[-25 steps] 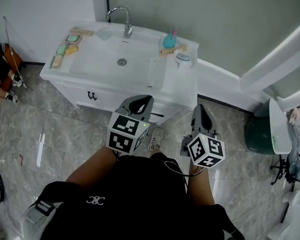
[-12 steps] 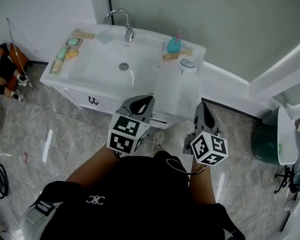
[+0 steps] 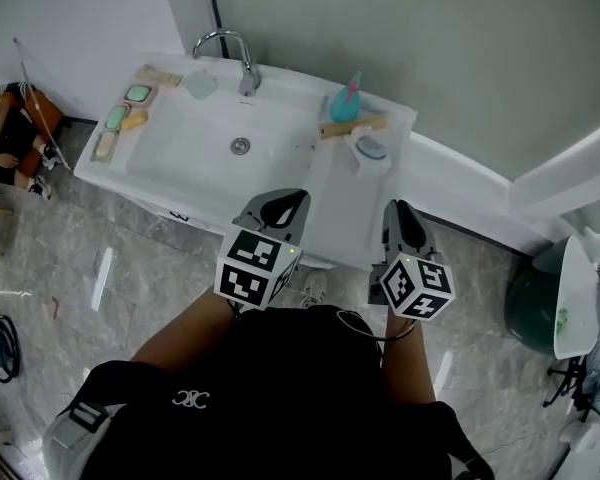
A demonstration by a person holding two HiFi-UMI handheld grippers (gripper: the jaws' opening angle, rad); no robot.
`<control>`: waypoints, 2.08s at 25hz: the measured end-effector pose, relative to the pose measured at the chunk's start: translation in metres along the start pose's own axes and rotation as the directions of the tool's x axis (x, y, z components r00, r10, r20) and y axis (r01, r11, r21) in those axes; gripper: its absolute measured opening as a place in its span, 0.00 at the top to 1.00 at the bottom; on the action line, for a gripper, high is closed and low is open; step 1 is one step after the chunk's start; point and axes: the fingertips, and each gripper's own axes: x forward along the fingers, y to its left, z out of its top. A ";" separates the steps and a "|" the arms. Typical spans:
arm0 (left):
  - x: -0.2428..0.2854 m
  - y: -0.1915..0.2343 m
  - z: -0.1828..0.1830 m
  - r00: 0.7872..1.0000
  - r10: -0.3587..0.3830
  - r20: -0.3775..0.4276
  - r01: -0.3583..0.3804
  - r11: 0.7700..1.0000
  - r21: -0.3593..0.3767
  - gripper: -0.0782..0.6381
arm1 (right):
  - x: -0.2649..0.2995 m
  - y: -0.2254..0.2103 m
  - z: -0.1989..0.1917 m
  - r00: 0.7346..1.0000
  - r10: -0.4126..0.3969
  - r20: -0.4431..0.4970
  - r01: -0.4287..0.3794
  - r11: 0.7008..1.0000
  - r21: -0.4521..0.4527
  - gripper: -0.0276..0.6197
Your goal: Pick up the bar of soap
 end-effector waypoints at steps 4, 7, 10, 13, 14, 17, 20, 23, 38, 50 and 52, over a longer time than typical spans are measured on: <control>0.027 0.008 0.007 0.999 0.032 -0.020 -0.033 0.999 -0.015 0.88 | 0.033 -0.021 -0.005 0.997 0.024 -0.078 -0.026 0.999 -0.030 0.83; 0.047 0.010 0.013 0.998 0.054 -0.030 -0.054 0.998 -0.019 0.88 | 0.057 -0.039 -0.012 0.987 0.035 -0.156 -0.046 0.997 -0.067 0.79; 0.065 0.013 0.018 0.996 0.079 -0.044 -0.080 0.996 -0.026 0.88 | 0.081 -0.052 -0.020 0.971 0.049 -0.233 -0.079 0.989 -0.124 0.76; 0.080 0.017 0.022 0.993 0.108 -0.057 -0.110 0.993 -0.036 0.88 | 0.105 -0.061 -0.024 0.956 0.069 -0.287 -0.124 0.976 -0.179 0.74; 0.084 0.018 0.022 0.991 0.118 -0.061 -0.121 0.992 -0.041 0.88 | 0.113 -0.063 -0.025 0.951 0.075 -0.301 -0.138 0.971 -0.193 0.74; 0.094 0.023 0.022 0.986 0.153 -0.070 -0.157 0.986 -0.062 0.88 | 0.134 -0.069 -0.033 0.933 0.091 -0.348 -0.178 0.958 -0.227 0.74; 0.103 0.027 0.020 0.980 0.184 -0.082 -0.190 0.978 -0.080 0.88 | 0.154 -0.076 -0.041 0.917 0.104 -0.384 -0.211 0.946 -0.247 0.74; 0.108 0.028 0.016 0.974 0.201 -0.102 -0.209 0.975 -0.079 0.88 | 0.174 -0.084 -0.046 0.913 0.102 -0.395 -0.216 0.942 -0.255 0.69; 0.109 0.073 0.004 0.944 0.288 -0.163 -0.309 0.943 -0.124 0.88 | 0.238 -0.089 -0.101 0.811 0.040 -0.584 -0.264 0.915 -0.305 0.62; 0.111 0.086 -0.014 0.934 0.299 -0.193 -0.332 0.928 -0.167 0.88 | 0.251 -0.082 -0.112 0.741 0.041 -0.670 -0.333 0.889 -0.314 0.58; 0.112 0.086 -0.021 0.932 0.298 -0.204 -0.335 0.924 -0.181 0.88 | 0.252 -0.081 -0.113 0.724 0.045 -0.688 -0.358 0.877 -0.320 0.56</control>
